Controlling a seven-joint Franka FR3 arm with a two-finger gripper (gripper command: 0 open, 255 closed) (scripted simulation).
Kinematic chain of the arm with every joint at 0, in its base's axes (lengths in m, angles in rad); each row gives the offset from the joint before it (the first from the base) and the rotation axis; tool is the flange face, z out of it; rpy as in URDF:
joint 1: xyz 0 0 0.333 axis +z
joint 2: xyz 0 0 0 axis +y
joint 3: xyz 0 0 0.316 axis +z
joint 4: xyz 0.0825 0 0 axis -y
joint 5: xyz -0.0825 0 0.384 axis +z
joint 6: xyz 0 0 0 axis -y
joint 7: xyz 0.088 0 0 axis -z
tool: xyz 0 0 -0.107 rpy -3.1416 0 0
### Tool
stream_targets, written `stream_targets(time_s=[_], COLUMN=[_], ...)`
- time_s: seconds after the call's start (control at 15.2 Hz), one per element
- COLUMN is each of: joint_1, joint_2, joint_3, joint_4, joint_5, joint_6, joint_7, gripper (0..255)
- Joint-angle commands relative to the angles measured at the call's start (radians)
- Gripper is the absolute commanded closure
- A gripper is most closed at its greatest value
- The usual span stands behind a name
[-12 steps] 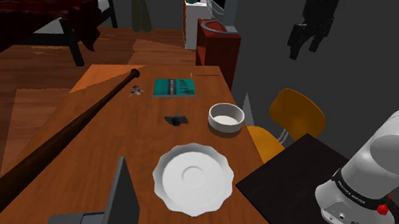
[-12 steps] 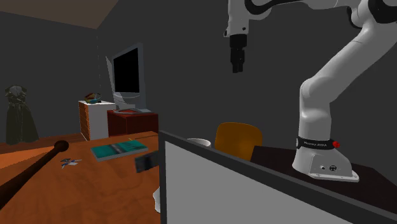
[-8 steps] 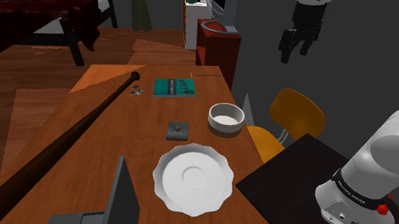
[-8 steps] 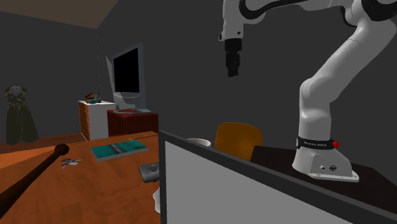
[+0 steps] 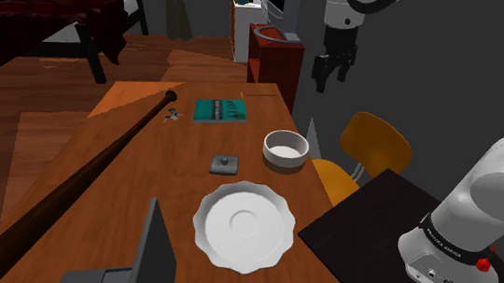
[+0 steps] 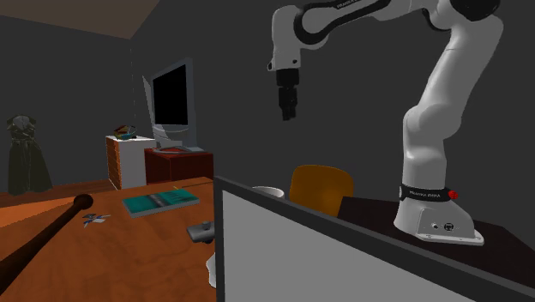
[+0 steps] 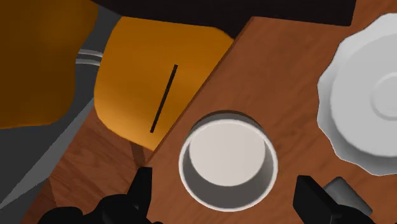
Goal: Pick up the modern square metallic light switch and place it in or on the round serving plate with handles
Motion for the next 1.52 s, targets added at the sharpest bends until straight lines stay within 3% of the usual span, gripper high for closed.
stream_targets(time_s=[0.0, 0.73, 1.45], joint_1=[0.007, 0.058, 0.147], joint_2=[0.070, 0.476, 0.890], joint_3=[0.010, 0.076, 0.111], joint_4=[0.023, 0.249, 0.598], joint_5=[-0.002, -0.046, -0.126], joint_6=[0.040, 0.172, 0.182], joint_7=[-0.005, -0.005, -0.011], gripper=[0, 0, 0])
